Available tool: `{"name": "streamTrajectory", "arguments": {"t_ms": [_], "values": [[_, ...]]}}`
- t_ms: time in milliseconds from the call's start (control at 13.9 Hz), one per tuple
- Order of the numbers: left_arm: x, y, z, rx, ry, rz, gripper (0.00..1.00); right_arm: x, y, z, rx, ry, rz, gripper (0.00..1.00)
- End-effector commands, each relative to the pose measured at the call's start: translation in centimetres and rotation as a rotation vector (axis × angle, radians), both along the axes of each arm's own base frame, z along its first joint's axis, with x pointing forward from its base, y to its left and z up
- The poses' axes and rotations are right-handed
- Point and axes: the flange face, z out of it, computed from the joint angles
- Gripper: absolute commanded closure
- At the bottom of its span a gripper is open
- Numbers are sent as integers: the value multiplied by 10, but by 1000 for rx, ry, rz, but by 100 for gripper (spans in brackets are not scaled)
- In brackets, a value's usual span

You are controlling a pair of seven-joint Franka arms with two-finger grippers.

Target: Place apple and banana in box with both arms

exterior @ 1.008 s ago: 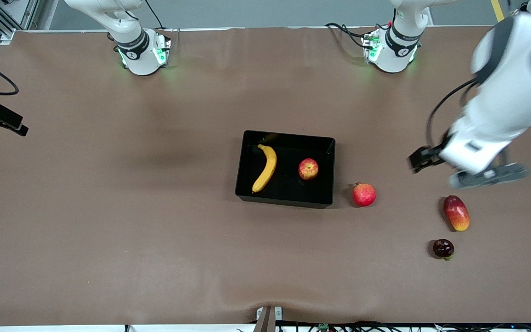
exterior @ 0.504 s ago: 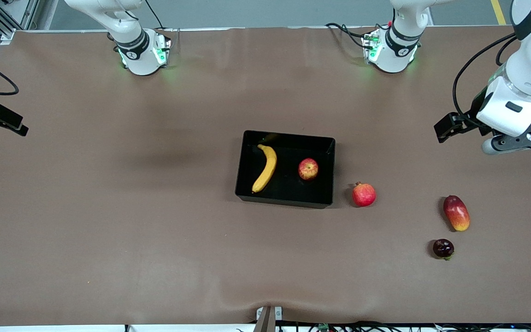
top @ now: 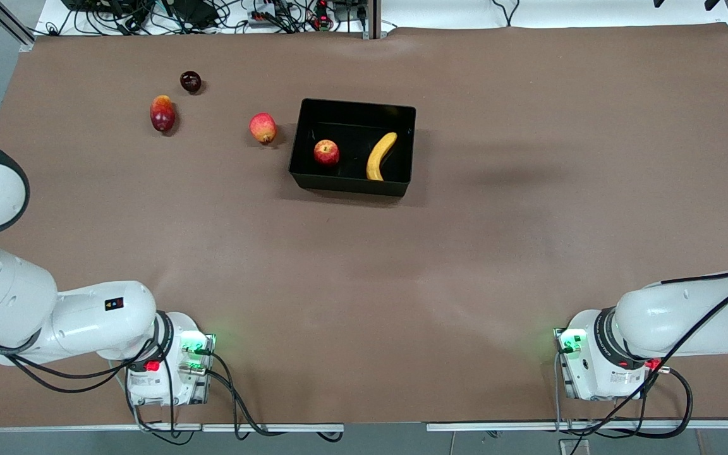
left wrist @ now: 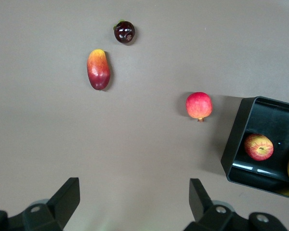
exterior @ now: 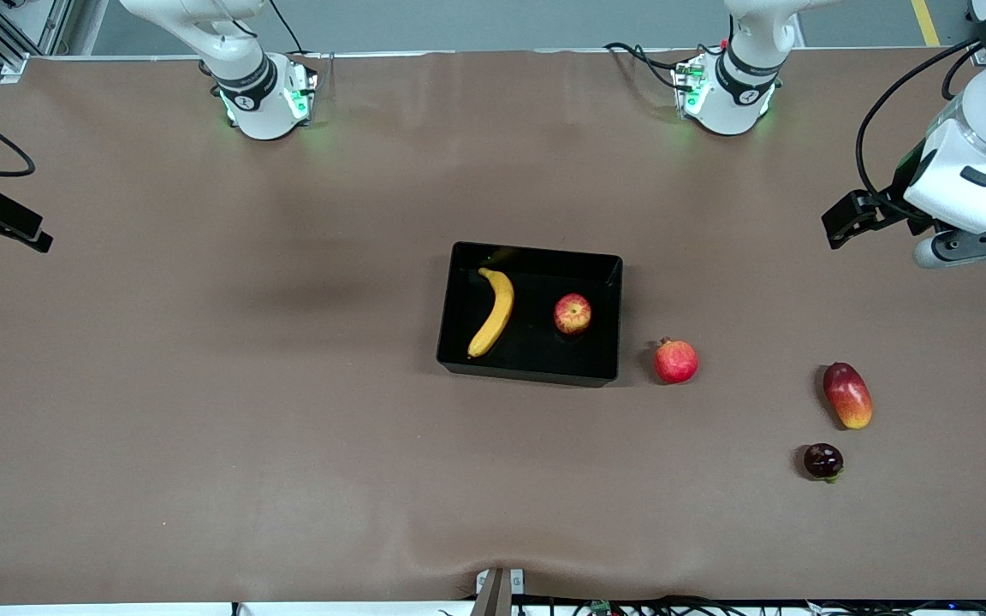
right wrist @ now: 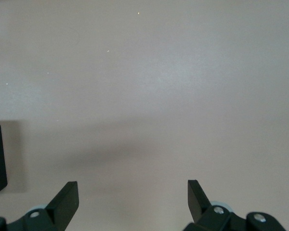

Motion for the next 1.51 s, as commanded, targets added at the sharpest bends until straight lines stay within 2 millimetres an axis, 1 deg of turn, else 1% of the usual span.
{"name": "streamTrajectory", "arguments": {"t_ms": [0, 144, 288, 504, 720, 792, 936, 1152, 1224, 1368, 1440], "values": [[-11, 6, 6, -3, 12, -4, 0, 1, 0, 3, -3, -6, -2, 0], [-15, 5, 7, -5, 15, -32, 0, 1, -1, 4, -7, -8, -3, 0], [-19, 11, 9, 0, 22, -91, 0, 2, -2, 5, -8, -21, -5, 0], [-26, 32, 12, -37, 32, -125, 0, 3, 3, 5, -3, -21, 4, 0], [-36, 43, 16, -36, 28, -124, 0, 3, 6, 6, 9, -25, 0, 0], [-38, 50, 18, -37, 26, -125, 0, 3, 7, 6, 11, -25, -3, 0], [-43, 60, 17, -51, 28, -135, 0, 3, 14, 6, 13, -25, 9, 0], [-46, 67, 16, -59, 27, -127, 0, 5, 30, 7, 11, -37, 38, 0], [-46, 66, 16, -59, 28, -130, 0, 5, 33, 7, 11, -39, 46, 0], [-47, 65, 17, -58, 31, -130, 0, 5, 33, 8, 10, -39, 44, 0], [-47, 62, 16, -58, 34, -135, 0, 4, 29, 8, 10, -36, 37, 0]]}}
